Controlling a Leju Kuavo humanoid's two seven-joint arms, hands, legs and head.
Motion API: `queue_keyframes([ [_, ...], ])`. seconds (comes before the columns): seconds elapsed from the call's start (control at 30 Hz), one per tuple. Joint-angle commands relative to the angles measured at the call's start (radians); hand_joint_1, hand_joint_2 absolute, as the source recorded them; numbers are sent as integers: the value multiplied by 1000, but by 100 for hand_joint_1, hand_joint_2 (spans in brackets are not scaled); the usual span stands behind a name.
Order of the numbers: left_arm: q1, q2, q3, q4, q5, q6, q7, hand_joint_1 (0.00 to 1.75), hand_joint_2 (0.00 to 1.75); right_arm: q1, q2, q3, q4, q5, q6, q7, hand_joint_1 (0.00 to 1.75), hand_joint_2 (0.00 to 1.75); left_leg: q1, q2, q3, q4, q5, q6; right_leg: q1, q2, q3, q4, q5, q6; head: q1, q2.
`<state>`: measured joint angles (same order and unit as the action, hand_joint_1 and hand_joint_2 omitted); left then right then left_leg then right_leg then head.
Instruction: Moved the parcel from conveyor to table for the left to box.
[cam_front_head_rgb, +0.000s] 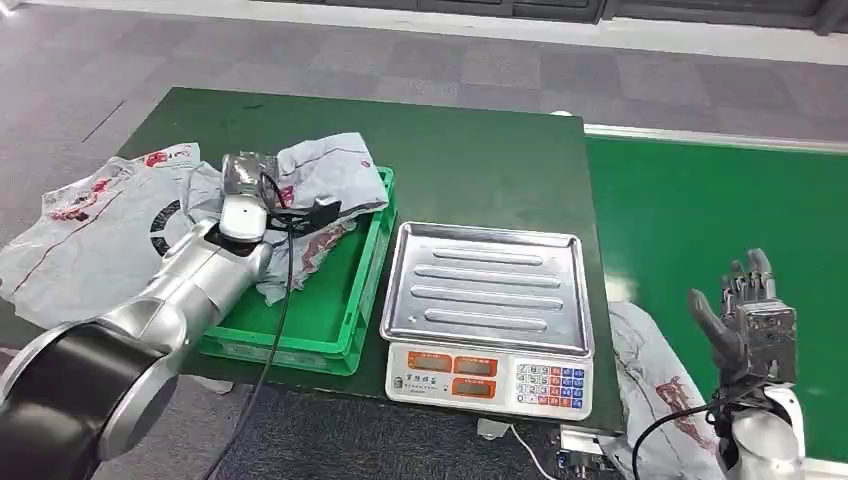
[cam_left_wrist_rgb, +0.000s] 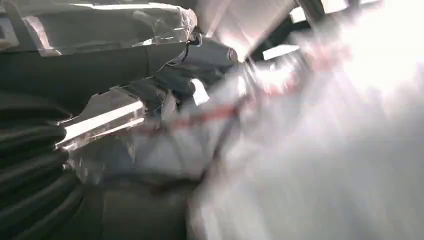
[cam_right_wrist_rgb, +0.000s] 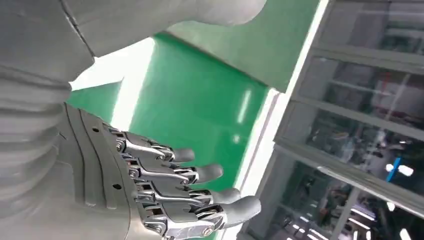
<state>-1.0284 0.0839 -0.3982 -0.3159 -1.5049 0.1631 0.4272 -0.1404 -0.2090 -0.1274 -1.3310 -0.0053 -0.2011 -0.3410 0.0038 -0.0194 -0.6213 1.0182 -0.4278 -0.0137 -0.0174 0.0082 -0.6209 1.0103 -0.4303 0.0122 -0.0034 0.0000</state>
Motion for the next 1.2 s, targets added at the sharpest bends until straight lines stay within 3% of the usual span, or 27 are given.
queue_keyframes([
  [0.03,-16,-48,156,2,35,188,-62,0,175,-11,6,-7,19,41,-26,45,0,175,0,2,2,-1,-1,0,0,0,3,-2,-1,0,0,0],
  [0.17,-40,-68,144,5,2,225,-51,0,175,-35,-12,12,72,128,-69,86,0,175,0,0,1,0,-1,1,1,-1,3,-2,-1,0,0,0],
  [0.37,-40,-66,144,6,2,225,-51,0,175,-34,-12,12,72,129,-69,86,0,175,0,1,1,0,-1,0,1,0,2,-1,0,-1,0,0],
  [0.43,-37,-65,150,-1,-2,292,-55,0,175,-39,-25,34,90,205,-84,139,0,175,0,2,2,-1,-1,0,1,0,3,-2,0,-1,0,0],
  [0.6,-31,-81,231,-29,78,436,-162,0,175,-43,-17,47,122,291,-99,170,0,175,1,1,1,0,-1,0,1,0,2,-1,0,-1,0,0],
  [0.67,-14,-95,289,-50,170,473,-273,0,175,-36,-13,55,116,316,-107,187,0,175,0,2,1,0,-1,0,1,1,2,-1,0,-1,0,0],
  [0.73,-4,-133,381,-69,347,416,-453,0,175,-19,-28,55,107,315,-103,195,0,175,1,2,1,0,-1,0,1,0,2,-2,0,-1,0,0],
  [0.83,-7,-166,434,-88,537,385,-612,0,175,-11,-27,42,93,294,-82,188,0,175,0,0,3,-1,-1,1,1,-2,4,-3,-1,-1,0,0],
  [1.07,-10,-166,440,-91,579,362,-639,0,175,-16,-15,47,85,293,-80,191,0,175,0,2,1,0,-1,0,1,0,2,-2,0,-1,0,0],
  [1.2,0,-186,551,-118,881,180,-783,0,175,-43,13,67,61,290,-62,143,0,175,0,3,1,-1,-1,0,1,1,2,-2,0,-1,0,0],
])
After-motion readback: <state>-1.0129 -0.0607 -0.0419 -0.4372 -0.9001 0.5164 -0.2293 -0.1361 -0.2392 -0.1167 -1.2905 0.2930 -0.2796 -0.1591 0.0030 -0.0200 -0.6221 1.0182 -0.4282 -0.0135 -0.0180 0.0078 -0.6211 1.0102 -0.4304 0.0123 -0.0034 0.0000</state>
